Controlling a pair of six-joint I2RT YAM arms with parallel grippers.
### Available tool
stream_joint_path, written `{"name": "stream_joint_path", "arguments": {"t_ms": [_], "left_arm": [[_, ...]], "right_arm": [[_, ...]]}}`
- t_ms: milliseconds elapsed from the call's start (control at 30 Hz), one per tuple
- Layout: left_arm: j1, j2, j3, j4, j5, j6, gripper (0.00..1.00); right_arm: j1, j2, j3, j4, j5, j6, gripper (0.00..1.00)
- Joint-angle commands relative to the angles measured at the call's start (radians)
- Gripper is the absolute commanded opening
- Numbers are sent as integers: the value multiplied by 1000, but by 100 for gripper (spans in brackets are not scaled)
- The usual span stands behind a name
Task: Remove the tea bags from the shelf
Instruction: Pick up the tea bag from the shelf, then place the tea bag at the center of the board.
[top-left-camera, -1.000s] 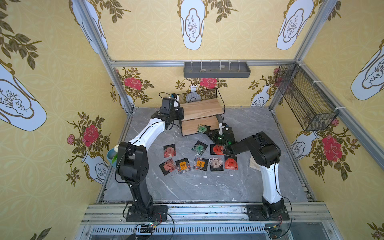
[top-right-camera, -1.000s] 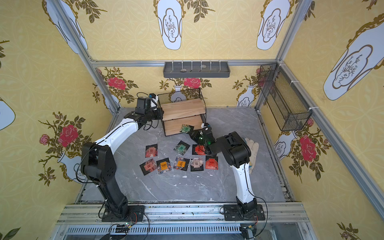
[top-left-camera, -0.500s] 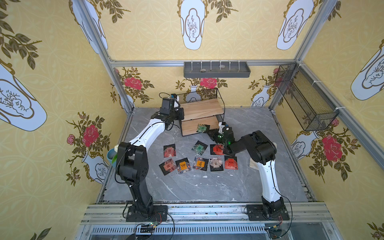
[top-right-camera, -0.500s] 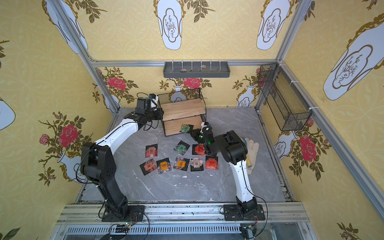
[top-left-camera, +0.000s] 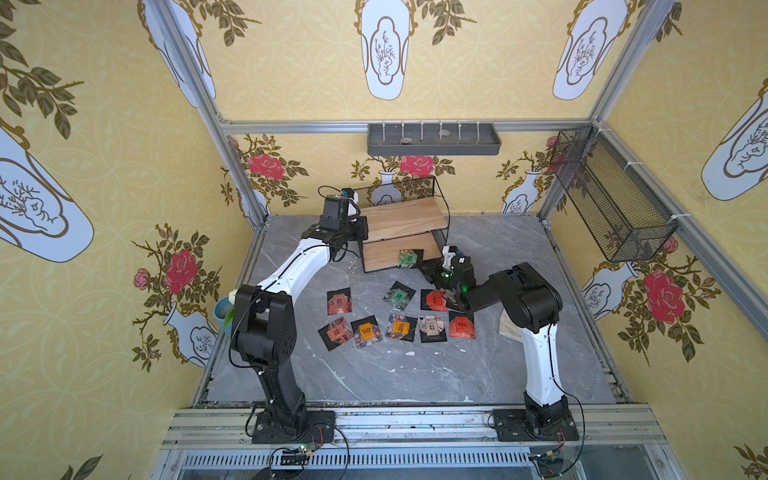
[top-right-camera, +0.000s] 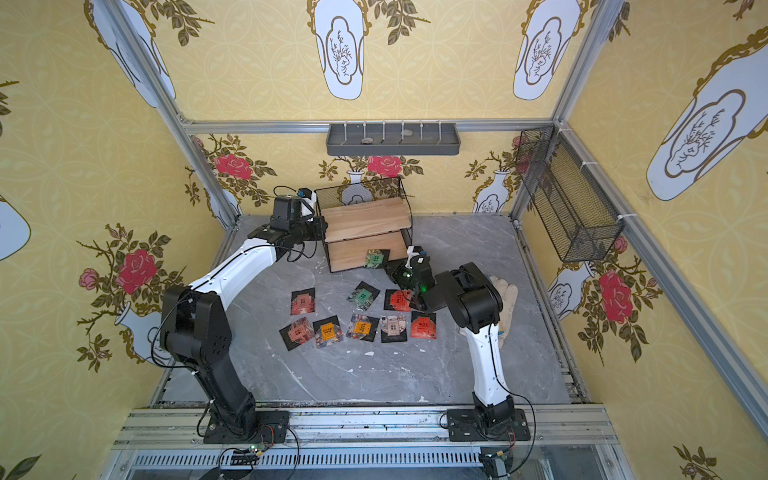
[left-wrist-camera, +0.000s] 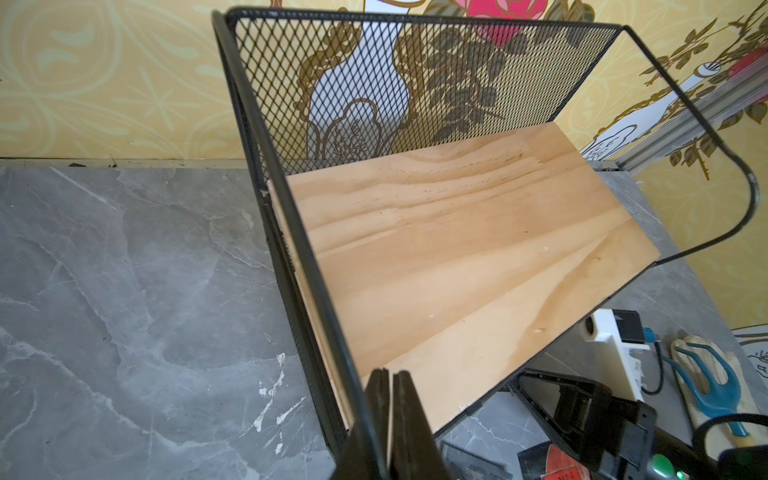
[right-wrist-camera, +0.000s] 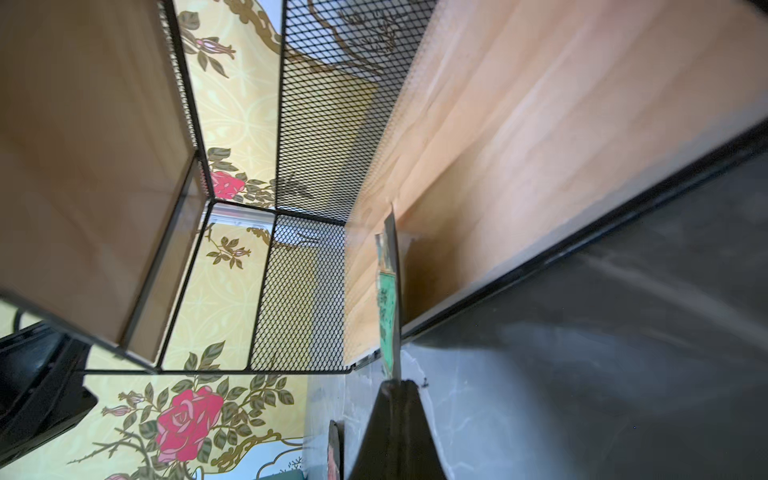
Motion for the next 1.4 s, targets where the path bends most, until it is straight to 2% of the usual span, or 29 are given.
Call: {"name": "stream_joint_path", "arguments": {"t_ms": [0,267,333,500,767,1067,1367], "left_arm": [[0,-10,-12,42,-15,19,0],[-1,-6,-21,47,-12,20,0],[0,-6,-24,48,-11,20,6],[0,-20,-35,50,-25,20,30],[-1,-65,-77,59,-44,8,54],[1,-183,-196,81,-75,-25,61],[0,-299,-324,98,-91,-77,61]], "right_arm": [[0,-39,-39,65,-37,10,0],[12,-92,-112,112,-100,26,0],[16,-103,-126,131,-113,32,0],[34,-144,-144,141,-143,38,0],[95,-132,-121,149,-191,85,0],[163,-86,-58,100,-240,99,0],[208,-36,-18,50,-265,117,0]]}}
